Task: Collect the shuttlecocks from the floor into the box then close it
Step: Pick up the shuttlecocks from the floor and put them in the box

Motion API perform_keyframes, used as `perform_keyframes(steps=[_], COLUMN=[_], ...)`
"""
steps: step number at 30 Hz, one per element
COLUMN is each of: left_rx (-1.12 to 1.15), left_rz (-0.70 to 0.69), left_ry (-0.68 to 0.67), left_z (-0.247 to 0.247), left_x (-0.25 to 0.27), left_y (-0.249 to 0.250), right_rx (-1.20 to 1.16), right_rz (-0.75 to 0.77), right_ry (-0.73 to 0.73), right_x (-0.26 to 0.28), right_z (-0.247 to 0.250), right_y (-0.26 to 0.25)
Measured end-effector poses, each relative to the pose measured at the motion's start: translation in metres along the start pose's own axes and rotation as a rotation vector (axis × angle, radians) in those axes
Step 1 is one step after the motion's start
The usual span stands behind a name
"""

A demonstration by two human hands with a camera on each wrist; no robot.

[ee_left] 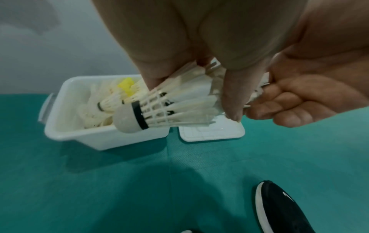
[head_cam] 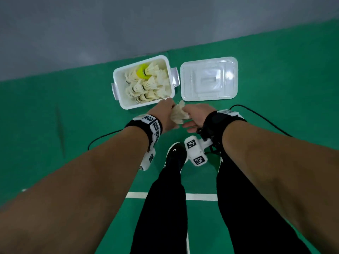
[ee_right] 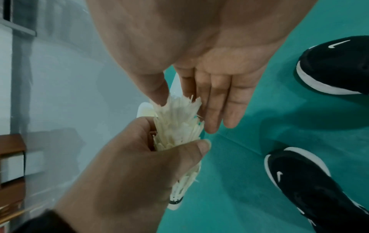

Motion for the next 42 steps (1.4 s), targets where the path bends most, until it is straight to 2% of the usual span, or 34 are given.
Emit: perform_keyframes(steps=[3,8,16,19,21,25,30,34,36,42], left_rx=[0.033,0.125,0.113,0.078,0.038,0.015,0.097,0.16,0.199,0.272], left_rz=[0.005,0.046,0.059,0.053,0.052,0.005,0.005,0.008,0.041,0.091], left_ry=[-0.012,0.059,0.205,0.24,0.249,0.317,0.414,0.563,0.549,0.379], left_z=[-0.01,-0.015,0.016,0.018,0.014,-0.001,-0.015,-0.01,-0.011,-0.011], left_x=[-0.002,-0.017,-0.059,-0.076,-0.088,-0.1,-0.1,-0.087,-0.086,-0.102], left_y=[-0.016,-0.055,-0.118,-0.132,-0.137,-0.139,-0.146,-0.153,-0.155,-0.157], right_rx=[0.057,0.19,0.359,0.584,0.749,0.915,0.921,0.879,0.838,0.814], right_rz=[-0.043,0.006,0.09,0.183,0.256,0.324,0.318,0.274,0.269,0.279], right_ry=[-0.045,-0.028,0.027,0.059,0.139,0.199,0.17,0.212,0.226,0.231], right_x=[-0.009,-0.046,-0.098,-0.111,-0.119,-0.131,-0.14,-0.141,-0.142,-0.15], right_z=[-0.009,-0.036,-0.092,-0.102,-0.104,-0.107,-0.106,-0.101,-0.099,-0.093], right_y=[0.006,-0.002,-0.052,-0.065,-0.069,-0.067,-0.06,-0.058,-0.057,-0.056])
Point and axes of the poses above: each hand's wrist, its own x-axis away from the middle knuckle, its own z-axis out of the back of the hand, y = z × x, the point moved 2 cm from there along -x, towards the middle knuckle, and after that the axes turned 1 degree about -x, right-handed, at the moved point
